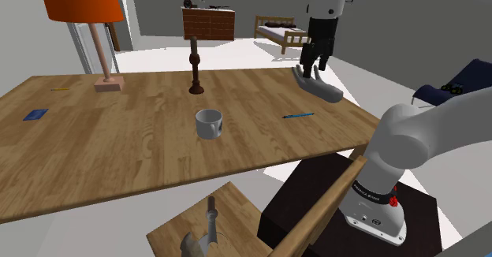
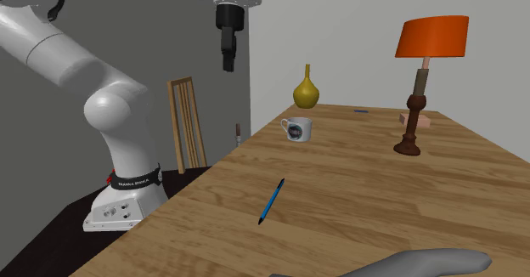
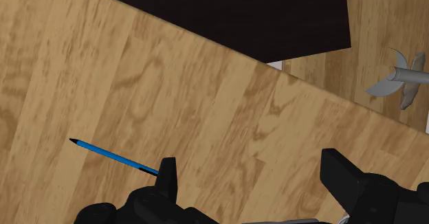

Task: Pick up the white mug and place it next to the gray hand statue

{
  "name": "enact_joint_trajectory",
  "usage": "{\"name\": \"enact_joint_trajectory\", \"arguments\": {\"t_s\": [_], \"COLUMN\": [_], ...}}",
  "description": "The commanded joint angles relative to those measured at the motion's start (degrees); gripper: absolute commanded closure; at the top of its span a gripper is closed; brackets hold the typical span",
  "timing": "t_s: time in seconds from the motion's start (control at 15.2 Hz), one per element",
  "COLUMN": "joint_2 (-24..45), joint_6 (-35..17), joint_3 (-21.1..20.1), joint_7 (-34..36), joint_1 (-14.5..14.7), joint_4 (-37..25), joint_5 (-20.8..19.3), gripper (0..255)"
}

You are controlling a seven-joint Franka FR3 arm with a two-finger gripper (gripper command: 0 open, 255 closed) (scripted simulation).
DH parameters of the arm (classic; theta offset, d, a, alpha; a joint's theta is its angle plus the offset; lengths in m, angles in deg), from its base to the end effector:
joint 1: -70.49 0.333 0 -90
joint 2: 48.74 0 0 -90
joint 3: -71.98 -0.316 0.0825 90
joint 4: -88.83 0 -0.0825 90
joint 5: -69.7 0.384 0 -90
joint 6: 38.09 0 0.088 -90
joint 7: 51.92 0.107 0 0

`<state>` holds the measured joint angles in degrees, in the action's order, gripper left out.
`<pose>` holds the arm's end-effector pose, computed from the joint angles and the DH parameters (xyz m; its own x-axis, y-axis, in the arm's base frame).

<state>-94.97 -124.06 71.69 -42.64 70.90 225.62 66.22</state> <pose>0.2929 -0.0028 0.5764 0.9856 -0.1549 -0.0685 -0.1497 -0.9858 0.0764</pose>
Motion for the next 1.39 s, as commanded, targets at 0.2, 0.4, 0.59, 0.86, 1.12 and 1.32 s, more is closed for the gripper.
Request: {"name": "enact_joint_trajectory", "arguments": {"t_s": [0.2, 0.4, 0.59, 0.86, 1.12, 1.32], "joint_2": [4.3, 9.1, 14.4, 22.1, 30.2, 36.4], "joint_6": [-5.7, -11.3, -16.6, -23.2, -29.0, -32.8], "joint_3": [-0.9, -1.9, -2.8, -3.9, -5.0, -5.7], "joint_7": [1.7, 3.3, 4.8, 6.6, 8.3, 9.6], "joint_1": [0.4, 0.9, 1.3, 1.8, 2.2, 2.5], "joint_4": [0.9, 1.1, 0.6, -1.3, -4.4, -7.5], "joint_5": [1.4, 2.7, 3.8, 4.9, 5.7, 6.0], "gripper": [0, 0, 0, 0, 0, 0]}}
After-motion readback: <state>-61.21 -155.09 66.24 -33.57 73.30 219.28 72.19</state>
